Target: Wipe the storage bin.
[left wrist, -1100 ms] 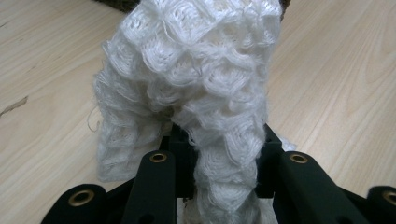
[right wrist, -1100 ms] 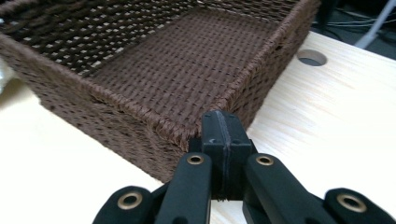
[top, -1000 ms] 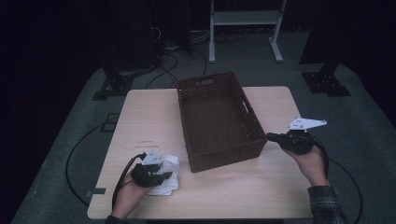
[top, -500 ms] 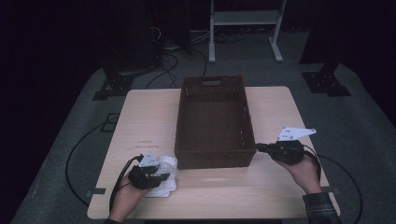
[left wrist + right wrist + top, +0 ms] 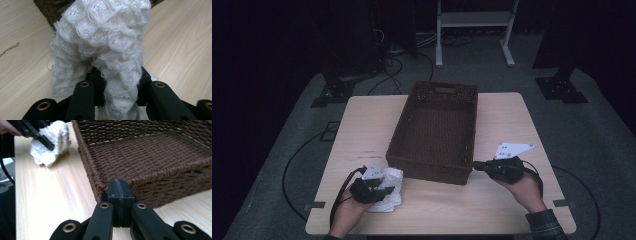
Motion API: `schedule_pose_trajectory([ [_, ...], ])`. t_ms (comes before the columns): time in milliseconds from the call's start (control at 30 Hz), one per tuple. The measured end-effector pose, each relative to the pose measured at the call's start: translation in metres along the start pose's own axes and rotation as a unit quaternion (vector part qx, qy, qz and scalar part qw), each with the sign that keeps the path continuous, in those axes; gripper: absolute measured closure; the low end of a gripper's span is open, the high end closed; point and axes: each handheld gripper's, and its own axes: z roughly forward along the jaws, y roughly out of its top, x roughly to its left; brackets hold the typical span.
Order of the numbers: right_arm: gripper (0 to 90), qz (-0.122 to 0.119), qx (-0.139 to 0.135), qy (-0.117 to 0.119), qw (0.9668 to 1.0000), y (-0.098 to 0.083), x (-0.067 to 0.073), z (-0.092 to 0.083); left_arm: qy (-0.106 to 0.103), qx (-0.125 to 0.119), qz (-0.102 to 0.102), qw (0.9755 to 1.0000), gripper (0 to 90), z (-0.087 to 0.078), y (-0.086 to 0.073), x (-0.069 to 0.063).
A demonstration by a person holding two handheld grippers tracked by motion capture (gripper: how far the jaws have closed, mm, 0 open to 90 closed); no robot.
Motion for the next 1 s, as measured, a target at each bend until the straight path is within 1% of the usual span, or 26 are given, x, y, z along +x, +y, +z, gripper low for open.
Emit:
schedule_pose_trajectory([
  [67,88.9,-0.004,0.000,0.004,1.0000,0.001,0.003,0.002,0.000,0.000,0.000,1.0000,68.3,0.000,0.000,0.000],
  [100,87.1,-0.004,0.000,0.003,1.0000,0.002,0.004,0.003,0.000,0.000,-0.001,1.0000,68.3,0.000,0.000,0.000],
  [133,80.5,-0.002,-0.003,-0.007,1.0000,0.002,0.005,0.003,0.000,0.000,-0.001,1.0000,68.2,0.000,0.000,0.000],
  [167,77.3,0.006,-0.007,-0.007,0.9999,0.001,0.005,0.002,0.000,0.000,-0.002,1.0000,68.3,0.000,0.000,0.000],
  [200,77.3,0.006,-0.007,-0.007,0.9999,0.001,0.005,0.002,0.000,0.000,-0.002,1.0000,68.3,-0.001,0.000,0.001],
  [267,69.1,0.019,-0.013,-0.017,0.9996,-0.002,0.004,0.000,0.000,0.000,-0.003,1.0000,68.2,-0.001,-0.001,0.001],
  [367,58.1,0.021,-0.014,-0.034,0.9991,-0.010,0.004,-0.001,0.001,0.000,-0.004,1.0000,68.2,-0.001,-0.001,0.002],
  [433,49.5,0.030,-0.011,-0.040,0.9987,-0.016,0.005,0.000,0.002,-0.001,-0.005,1.0000,68.2,-0.001,-0.001,0.002],
  [467,46.9,0.033,-0.009,-0.042,0.9985,-0.019,0.005,0.001,0.002,-0.001,-0.005,1.0000,68.2,-0.001,-0.001,0.002],
  [500,41.0,0.038,-0.003,-0.040,0.9985,-0.025,0.007,0.004,0.002,-0.001,-0.005,1.0000,68.2,-0.001,-0.001,0.002],
  [533,41.0,0.038,-0.003,-0.040,0.9985,-0.025,0.007,0.004,0.002,0.000,-0.005,1.0000,68.2,-0.001,-0.001,0.002],
  [600,37.8,0.044,0.006,-0.042,0.9981,-0.031,0.009,0.009,0.002,-0.001,-0.005,1.0000,68.2,-0.001,-0.001,0.002],
  [667,35.2,0.051,0.013,-0.055,0.9971,-0.040,0.013,0.018,0.002,0.001,-0.006,1.0000,68.2,0.000,-0.001,0.002],
  [700,35.2,0.051,0.013,-0.055,0.9971,-0.040,0.013,0.018,0.002,0.001,-0.005,1.0000,68.2,0.000,-0.001,0.002],
  [733,34.9,0.053,0.019,-0.061,0.9965,-0.043,0.014,0.021,0.001,0.002,-0.005,1.0000,68.2,0.000,-0.001,0.002],
  [767,34.7,0.050,0.029,-0.070,0.9959,-0.046,0.015,0.027,0.001,0.003,-0.005,1.0000,68.2,0.000,-0.001,0.002],
  [833,34.6,0.056,0.041,-0.079,0.9945,-0.049,0.016,0.034,0.001,0.003,-0.005,1.0000,68.2,0.000,-0.001,0.002],
  [1000,32.3,0.068,0.069,-0.082,0.9919,-0.054,0.016,0.051,0.000,0.004,-0.004,1.0000,68.2,0.000,-0.001,0.002],
])
